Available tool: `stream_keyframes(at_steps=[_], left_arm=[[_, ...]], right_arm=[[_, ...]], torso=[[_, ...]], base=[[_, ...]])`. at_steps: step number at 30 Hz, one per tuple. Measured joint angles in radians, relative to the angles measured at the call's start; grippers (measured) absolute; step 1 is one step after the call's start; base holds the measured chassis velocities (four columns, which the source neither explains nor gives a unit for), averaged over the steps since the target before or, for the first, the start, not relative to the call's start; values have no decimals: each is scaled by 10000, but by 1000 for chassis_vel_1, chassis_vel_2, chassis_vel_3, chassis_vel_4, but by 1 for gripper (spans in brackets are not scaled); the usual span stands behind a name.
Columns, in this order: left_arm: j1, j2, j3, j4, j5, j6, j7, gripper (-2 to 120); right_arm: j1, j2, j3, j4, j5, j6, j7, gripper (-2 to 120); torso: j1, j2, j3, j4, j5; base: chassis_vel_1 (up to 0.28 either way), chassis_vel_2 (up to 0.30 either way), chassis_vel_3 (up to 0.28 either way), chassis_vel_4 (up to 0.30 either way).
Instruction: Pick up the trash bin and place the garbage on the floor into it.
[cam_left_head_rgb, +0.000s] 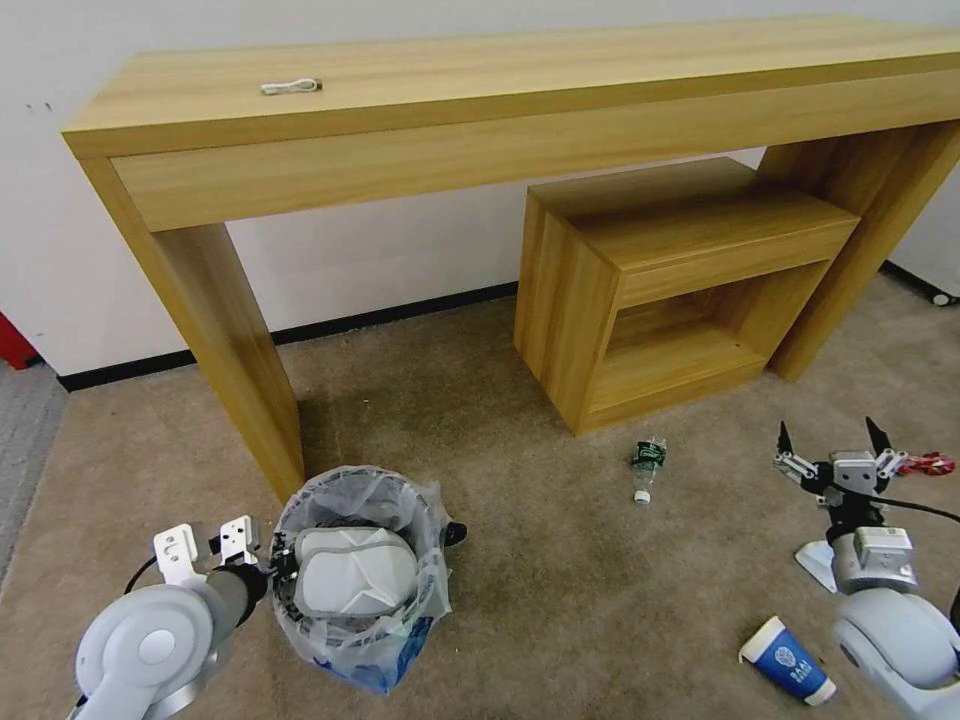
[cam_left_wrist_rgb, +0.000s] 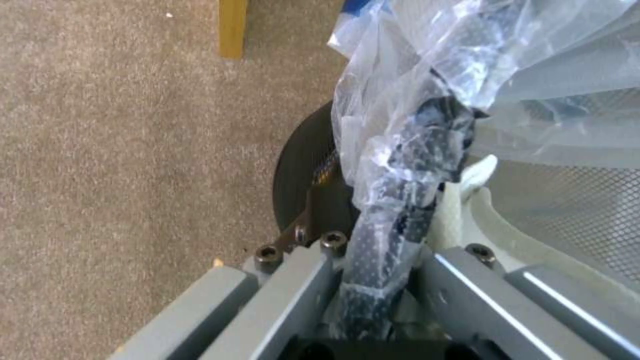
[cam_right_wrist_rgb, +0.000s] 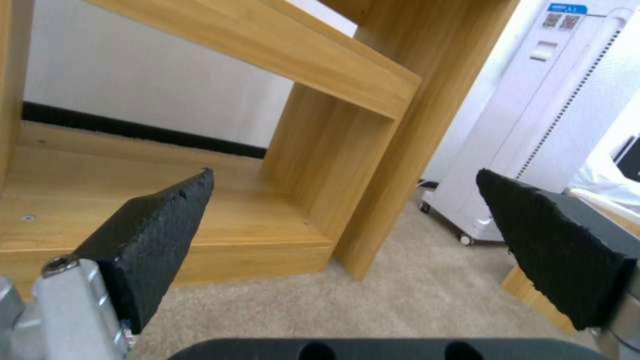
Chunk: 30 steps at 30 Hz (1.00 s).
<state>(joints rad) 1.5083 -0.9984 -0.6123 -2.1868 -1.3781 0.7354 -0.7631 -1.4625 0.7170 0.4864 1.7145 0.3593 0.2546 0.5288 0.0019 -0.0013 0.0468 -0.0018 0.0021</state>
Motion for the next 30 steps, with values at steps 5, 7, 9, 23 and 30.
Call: stream_keyframes(at_steps=[5,7,9,23,30], left_arm=[[51,-23,-7,0,21,-1,0,0],[95,-25,-50,-31,24,-1,-8,0],[103,-26,-63,-61,21,-1,-12,0],[112,-167,-49,-79,115,-1,-29,0],[169,-172,-78,-132,150,-2,-38,0]], right_arm=[[172,252,-196,-273,-170,315,-180,100],[389,434,-382,-633,-577,941,-380,100],[432,458,-407,-658,-641,1061,-471,100],[472,538,-477,-609,-736,1507,-684,100],[452,515,-462,-606,-648,1542,-733,100]], torso=[[0,0,0,0,0],[0,0,0,0,5],[0,0,0,1,4],[0,0,0,0,1],[0,0,0,1,2]], base=[[0,0,0,0],[0,0,0,0],[0,0,0,0],[0,0,0,0],[0,0,0,0]])
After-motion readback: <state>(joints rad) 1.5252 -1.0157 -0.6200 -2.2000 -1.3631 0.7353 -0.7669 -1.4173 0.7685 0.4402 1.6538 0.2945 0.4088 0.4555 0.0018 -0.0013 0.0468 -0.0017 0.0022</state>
